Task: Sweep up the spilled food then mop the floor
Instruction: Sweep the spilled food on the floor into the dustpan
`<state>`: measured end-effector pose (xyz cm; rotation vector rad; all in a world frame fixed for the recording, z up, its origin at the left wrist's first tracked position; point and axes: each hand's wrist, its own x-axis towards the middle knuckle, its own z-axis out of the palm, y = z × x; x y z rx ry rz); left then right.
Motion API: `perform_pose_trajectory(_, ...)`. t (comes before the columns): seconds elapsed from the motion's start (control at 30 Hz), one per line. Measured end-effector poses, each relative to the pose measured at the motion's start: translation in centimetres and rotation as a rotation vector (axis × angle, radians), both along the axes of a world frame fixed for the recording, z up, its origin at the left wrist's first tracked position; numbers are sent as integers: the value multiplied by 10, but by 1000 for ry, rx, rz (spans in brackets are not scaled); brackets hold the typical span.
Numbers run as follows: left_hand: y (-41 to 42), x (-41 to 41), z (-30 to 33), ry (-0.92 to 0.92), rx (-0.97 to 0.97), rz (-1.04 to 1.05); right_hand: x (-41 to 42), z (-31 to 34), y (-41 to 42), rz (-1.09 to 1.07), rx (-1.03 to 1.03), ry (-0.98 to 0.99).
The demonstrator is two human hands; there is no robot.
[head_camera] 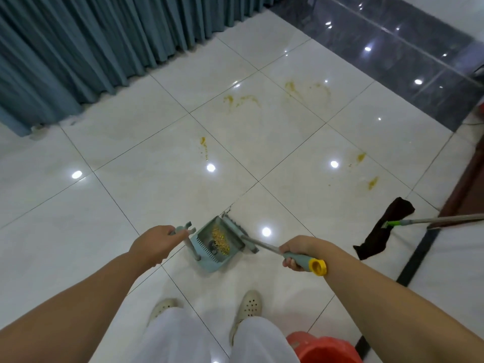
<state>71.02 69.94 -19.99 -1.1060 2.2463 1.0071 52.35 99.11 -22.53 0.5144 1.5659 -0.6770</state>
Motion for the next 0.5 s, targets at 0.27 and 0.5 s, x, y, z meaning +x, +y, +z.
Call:
perform_pose_trajectory(0.27,-52,15,-5,-83,556,44,64,23,-22,-253,-25,-53)
perform_pose_trajectory(0.5,-81,24,9,-33,597,-29,150,49,-59,-488,-5,132)
